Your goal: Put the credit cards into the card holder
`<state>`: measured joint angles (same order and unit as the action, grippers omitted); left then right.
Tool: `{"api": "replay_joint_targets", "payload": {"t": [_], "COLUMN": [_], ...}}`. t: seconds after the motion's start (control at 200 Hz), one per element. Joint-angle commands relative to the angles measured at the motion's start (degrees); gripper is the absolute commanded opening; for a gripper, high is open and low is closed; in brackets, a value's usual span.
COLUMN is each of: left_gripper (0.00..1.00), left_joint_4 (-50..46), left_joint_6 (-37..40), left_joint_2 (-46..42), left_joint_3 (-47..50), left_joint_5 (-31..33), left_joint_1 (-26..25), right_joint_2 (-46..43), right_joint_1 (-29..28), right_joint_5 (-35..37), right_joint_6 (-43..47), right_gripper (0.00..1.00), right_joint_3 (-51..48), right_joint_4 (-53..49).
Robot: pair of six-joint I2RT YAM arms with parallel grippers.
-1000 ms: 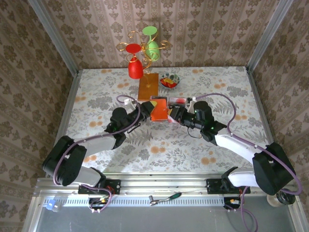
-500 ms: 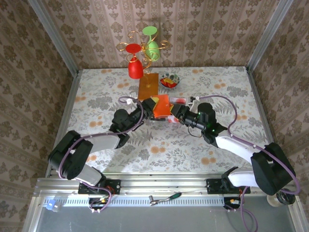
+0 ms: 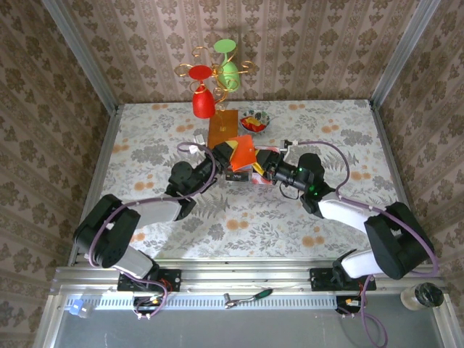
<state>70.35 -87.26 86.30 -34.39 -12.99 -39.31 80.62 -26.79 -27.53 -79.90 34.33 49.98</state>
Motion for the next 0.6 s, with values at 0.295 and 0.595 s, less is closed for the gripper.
{"api": "replay_joint_targets", "payload": {"t": [0.295, 0.595], "left_gripper": [0.00, 0.00], "left_joint_4": [3.56, 3.64], "left_joint_6": [-0.04, -1.69], "left_joint_2": [0.84, 1.85], "left_joint_3": [-3.04, -6.40], "left_joint_5": [-1.34, -1.11], "left_joint_1": [-0.87, -1.31], "right_joint_2": [-0.46, -1.27], "right_joint_1": [-0.68, 1.48], "right_joint_5": [-4.11, -5.04], "right_joint_6": [-0.77, -3.42], "right_gripper": [0.32, 0.54], "right_joint_3": [1.10, 0.39], "right_joint_4": [1.94, 4.71]}}
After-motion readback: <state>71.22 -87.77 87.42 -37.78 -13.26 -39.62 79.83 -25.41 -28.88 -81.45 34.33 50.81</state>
